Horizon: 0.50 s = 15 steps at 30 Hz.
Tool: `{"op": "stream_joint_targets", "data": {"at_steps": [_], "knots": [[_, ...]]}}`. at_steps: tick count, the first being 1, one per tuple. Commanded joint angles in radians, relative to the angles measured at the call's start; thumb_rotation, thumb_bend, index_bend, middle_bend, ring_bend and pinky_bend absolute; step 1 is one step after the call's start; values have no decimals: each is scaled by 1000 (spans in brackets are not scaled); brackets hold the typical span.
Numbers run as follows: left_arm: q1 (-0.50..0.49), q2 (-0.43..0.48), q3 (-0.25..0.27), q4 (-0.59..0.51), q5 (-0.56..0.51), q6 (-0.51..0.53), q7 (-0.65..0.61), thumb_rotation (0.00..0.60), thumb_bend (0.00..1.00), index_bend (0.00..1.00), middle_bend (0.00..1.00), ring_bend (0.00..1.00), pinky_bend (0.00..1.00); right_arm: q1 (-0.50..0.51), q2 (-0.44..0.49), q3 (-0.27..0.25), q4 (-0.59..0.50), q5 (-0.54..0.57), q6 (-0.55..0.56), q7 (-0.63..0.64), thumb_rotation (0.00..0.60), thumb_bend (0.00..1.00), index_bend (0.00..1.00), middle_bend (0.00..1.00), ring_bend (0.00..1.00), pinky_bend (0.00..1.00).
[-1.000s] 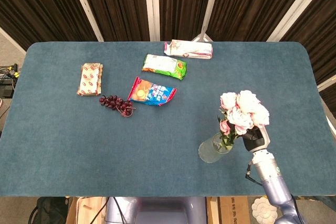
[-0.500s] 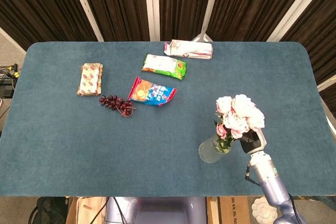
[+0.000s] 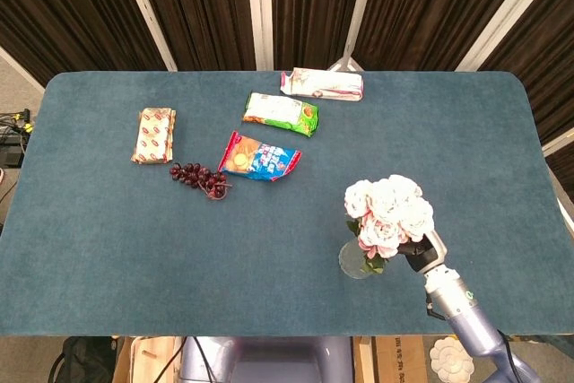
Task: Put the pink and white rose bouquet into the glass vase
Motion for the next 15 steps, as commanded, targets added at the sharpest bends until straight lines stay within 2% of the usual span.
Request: {"op": "stream_joint_targets", "data": {"at_steps": [1, 8, 15], "knots": [[-1, 0, 0, 0, -1, -1, 1, 600, 188, 97, 0, 0, 0, 9, 22, -20, 12, -35, 8, 34, 600, 202, 363, 223, 134, 0], [-2, -2, 0, -3, -4, -4, 10, 600, 188, 97, 0, 0, 0, 15, 70, -62, 35, -110, 46, 89, 600, 191, 301, 154, 70, 0], [-4, -5, 5, -9, 0, -6, 23, 600, 188, 97, 0, 0, 0, -2, 149, -138, 81, -223, 149, 150, 600, 191, 299, 136, 46, 0]]}}
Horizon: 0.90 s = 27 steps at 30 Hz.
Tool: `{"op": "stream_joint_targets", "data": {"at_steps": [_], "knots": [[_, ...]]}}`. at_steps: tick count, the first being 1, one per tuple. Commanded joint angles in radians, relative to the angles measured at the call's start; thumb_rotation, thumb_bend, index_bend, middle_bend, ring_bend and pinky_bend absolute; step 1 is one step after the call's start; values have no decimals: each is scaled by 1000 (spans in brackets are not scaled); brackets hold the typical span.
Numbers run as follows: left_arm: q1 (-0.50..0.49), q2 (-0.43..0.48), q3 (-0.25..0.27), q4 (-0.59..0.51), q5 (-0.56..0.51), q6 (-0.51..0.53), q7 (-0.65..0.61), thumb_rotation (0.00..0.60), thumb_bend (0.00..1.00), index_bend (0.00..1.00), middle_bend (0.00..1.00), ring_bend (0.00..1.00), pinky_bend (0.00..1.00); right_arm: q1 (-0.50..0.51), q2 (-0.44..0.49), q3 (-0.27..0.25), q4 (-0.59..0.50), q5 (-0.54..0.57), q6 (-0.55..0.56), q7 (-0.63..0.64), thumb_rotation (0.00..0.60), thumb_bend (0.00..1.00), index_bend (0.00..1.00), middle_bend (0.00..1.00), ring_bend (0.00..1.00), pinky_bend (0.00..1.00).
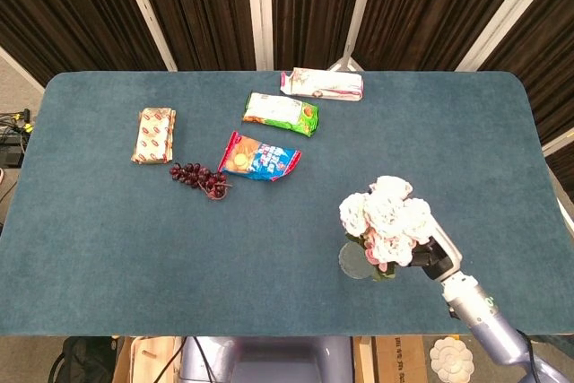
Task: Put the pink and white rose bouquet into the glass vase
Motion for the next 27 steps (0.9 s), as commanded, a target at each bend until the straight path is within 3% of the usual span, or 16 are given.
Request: {"op": "stream_joint_targets", "data": {"at_steps": [1, 13, 27], "knots": [[-1, -1, 3, -3, 4, -1, 3, 600, 188, 97, 0, 0, 0, -16, 55, -53, 40, -73, 64, 25, 600, 191, 299, 134, 43, 0], [1, 3, 8, -4, 13, 0, -6, 600, 188, 97, 0, 0, 0, -3, 154, -172, 135, -171, 153, 101, 600, 189, 297, 100, 4, 0], [0, 1, 7, -5, 10, 0, 0, 600, 188, 97, 0, 0, 0, 24, 269, -268, 205, -232, 238, 118, 600, 190, 289, 91, 0, 0]]}}
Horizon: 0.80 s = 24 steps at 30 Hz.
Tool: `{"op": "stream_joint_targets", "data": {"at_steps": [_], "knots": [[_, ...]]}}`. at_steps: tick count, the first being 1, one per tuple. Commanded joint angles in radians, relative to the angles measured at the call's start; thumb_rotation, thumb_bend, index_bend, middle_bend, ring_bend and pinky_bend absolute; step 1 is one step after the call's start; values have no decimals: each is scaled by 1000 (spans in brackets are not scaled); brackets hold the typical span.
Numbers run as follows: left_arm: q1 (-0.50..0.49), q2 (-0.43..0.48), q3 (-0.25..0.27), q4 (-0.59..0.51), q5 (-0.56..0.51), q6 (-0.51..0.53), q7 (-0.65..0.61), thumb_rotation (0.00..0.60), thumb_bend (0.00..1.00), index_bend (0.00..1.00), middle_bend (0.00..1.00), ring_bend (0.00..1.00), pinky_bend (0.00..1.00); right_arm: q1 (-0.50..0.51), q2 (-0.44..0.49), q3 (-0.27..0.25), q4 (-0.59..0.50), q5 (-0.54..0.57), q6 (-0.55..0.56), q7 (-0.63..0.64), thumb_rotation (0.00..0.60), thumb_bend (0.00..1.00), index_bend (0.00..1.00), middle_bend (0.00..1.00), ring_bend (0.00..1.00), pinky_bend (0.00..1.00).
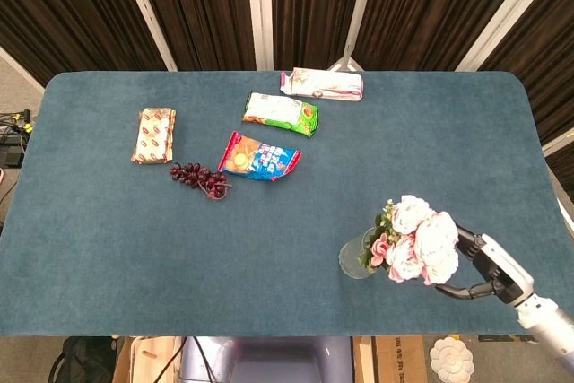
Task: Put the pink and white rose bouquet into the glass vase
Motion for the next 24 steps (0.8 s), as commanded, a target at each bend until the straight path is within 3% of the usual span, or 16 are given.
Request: {"op": "stream_joint_targets", "data": {"at_steps": [1, 9, 17, 20, 24], "knots": [[-1, 0, 0, 0, -1, -2, 1, 600, 188, 97, 0, 0, 0, 6, 15, -16, 12, -13, 12, -2, 600, 190, 289, 91, 0, 0], [-3, -2, 1, -1, 2, -3, 6, 600, 188, 97, 0, 0, 0, 29, 53, -59, 43, -40, 6, -25, 600, 190, 289, 92, 0, 0], [-1, -1, 2, -1, 2, -1, 3, 600, 188, 97, 0, 0, 0, 28, 78, -96, 97, -49, -3, -143, 600, 189, 289, 92, 4, 0], [1, 1, 2, -2, 3, 3, -1, 600, 188, 97, 0, 0, 0, -3, 94, -97, 115, -23, -9, -322, 600, 189, 289, 92, 13, 0], [2, 1, 1, -2, 4, 4, -3, 600, 188, 97, 0, 0, 0, -72, 97, -67, 72, 101, -13, -621, 600, 190, 289, 92, 16, 0]]}}
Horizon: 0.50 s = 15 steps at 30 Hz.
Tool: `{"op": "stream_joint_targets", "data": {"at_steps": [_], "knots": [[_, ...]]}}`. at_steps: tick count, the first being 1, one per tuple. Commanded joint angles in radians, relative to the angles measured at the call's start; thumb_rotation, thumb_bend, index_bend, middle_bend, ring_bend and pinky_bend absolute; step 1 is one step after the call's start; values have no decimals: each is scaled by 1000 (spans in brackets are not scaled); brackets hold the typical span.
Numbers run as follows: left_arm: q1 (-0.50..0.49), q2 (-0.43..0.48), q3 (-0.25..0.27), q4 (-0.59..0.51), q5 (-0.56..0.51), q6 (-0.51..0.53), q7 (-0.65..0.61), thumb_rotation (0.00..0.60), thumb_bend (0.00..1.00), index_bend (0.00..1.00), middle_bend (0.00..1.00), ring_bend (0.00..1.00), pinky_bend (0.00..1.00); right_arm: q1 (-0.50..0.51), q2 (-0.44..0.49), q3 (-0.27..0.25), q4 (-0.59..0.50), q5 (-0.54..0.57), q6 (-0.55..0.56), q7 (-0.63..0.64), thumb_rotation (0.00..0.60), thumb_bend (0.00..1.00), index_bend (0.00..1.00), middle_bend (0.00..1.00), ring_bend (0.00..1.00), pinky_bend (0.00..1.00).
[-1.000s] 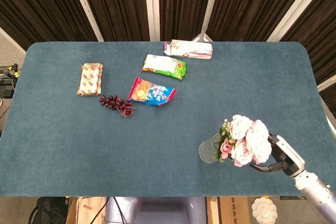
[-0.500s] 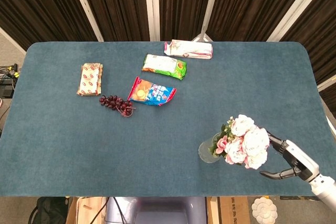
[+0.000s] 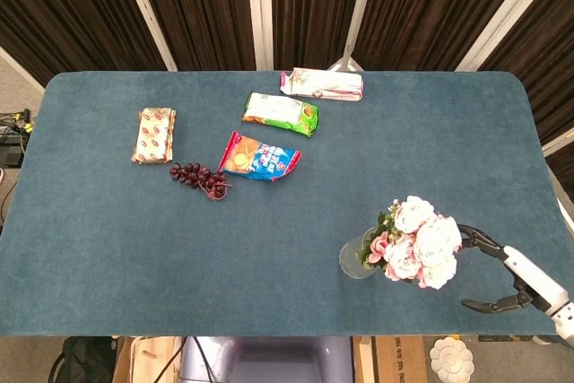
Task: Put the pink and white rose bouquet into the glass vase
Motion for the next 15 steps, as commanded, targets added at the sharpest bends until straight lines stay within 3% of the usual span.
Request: {"op": "stream_joint_targets", "data": {"at_steps": [1, 9, 15], "knots": [[0, 0, 0, 0, 1, 0, 1, 600, 188, 97, 0, 0, 0, -95, 6, 32, -41, 154, 2, -379, 600, 190, 289, 92, 16, 0], [1, 0, 6, -1, 8, 1, 5, 600, 188, 97, 0, 0, 0, -234, -143, 113, -102, 339, 134, -916, 600, 190, 232, 92, 16, 0], [6, 8, 5, 1, 8, 4, -14, 600, 188, 97, 0, 0, 0, -293, -248, 162, -102, 333, 277, -1269, 600, 190, 209, 90, 16, 0]]}}
